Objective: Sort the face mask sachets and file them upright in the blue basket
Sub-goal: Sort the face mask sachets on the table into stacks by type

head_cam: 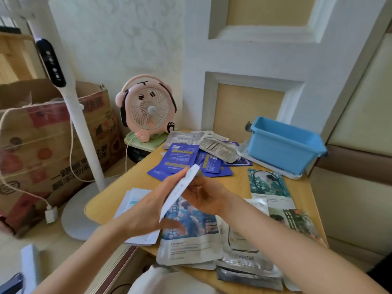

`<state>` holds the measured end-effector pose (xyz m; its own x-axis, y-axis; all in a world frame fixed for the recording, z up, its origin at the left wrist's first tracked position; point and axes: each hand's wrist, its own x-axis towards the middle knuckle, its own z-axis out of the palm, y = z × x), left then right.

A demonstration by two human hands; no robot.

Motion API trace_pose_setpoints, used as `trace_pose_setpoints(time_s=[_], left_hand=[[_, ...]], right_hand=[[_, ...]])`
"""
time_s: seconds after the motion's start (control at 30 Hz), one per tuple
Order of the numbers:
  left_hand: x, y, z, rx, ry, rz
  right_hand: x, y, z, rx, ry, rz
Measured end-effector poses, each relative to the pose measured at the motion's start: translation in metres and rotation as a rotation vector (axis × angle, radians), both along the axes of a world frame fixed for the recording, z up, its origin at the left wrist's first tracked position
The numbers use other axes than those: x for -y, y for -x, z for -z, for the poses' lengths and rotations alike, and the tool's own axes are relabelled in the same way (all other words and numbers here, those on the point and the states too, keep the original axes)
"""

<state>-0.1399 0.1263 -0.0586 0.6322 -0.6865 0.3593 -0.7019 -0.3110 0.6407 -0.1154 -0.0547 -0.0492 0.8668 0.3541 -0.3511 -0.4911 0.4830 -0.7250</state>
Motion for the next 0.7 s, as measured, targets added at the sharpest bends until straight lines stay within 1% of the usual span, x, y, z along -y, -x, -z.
trace_pose_setpoints(time_s=[0.03,0.07,0.1,0.17,0.2,0.23,0.27,0.3,0.37,0.4,0.43,0.47,0.53,0.57,0.6,0.67,0.7], left_hand=[[0.008,-0.004,-0.004,0.072,0.145,-0.110],[0.014,-0.004,-0.009,0.072,0.318,-0.250],[0.018,-0.008,-0.012,0.000,0.539,-0.381],[0.015,-0.021,-0.021,-0.221,0.930,-0.642],[0.006,-0.030,-0.025,-0.299,1.020,-0.714],[-0.005,-0.038,-0.027,-0.359,1.007,-0.757],[-0.017,-0.042,-0.028,-0.420,0.936,-0.771],[-0.028,-0.047,-0.023,-0.493,0.838,-0.771],[-0.044,-0.052,-0.008,-0.628,0.593,-0.759],[-0.049,-0.053,0.002,-0.642,0.474,-0.768],[-0.050,-0.054,0.011,-0.616,0.352,-0.779],[-0.052,-0.056,0.020,-0.568,0.225,-0.799],[-0.051,-0.060,0.034,-0.466,-0.015,-0.879],[-0.051,-0.060,0.039,-0.410,-0.113,-0.922],[-0.050,-0.060,0.041,-0.341,-0.217,-0.938],[-0.049,-0.059,0.041,-0.163,-0.421,-0.931],[-0.049,-0.059,0.042,-0.064,-0.461,-0.922]], right_hand=[[-0.001,-0.002,0.000,0.009,0.014,-0.024],[0.002,-0.007,0.004,0.023,0.083,-0.039],[0.001,-0.008,0.002,0.041,0.170,-0.081],[0.005,-0.011,-0.003,0.149,0.364,-0.245],[0.010,-0.014,-0.005,0.220,0.469,-0.333],[0.016,-0.018,-0.008,0.285,0.579,-0.375],[0.025,-0.025,-0.006,0.349,0.715,-0.362],[0.033,-0.034,-0.003,0.390,0.833,-0.290],[0.052,-0.062,0.010,0.366,0.980,-0.048],[0.062,-0.077,0.018,0.351,1.039,0.075],[0.071,-0.093,0.025,0.373,1.151,0.179],[0.080,-0.108,0.030,0.433,1.326,0.251],[0.095,-0.134,0.040,0.546,1.636,0.263],[0.101,-0.146,0.045,0.573,1.732,0.235],[0.107,-0.155,0.050,0.578,1.789,0.205],[0.120,-0.174,0.061,0.544,1.841,0.168],[0.126,-0.181,0.066,0.504,1.847,0.151]])
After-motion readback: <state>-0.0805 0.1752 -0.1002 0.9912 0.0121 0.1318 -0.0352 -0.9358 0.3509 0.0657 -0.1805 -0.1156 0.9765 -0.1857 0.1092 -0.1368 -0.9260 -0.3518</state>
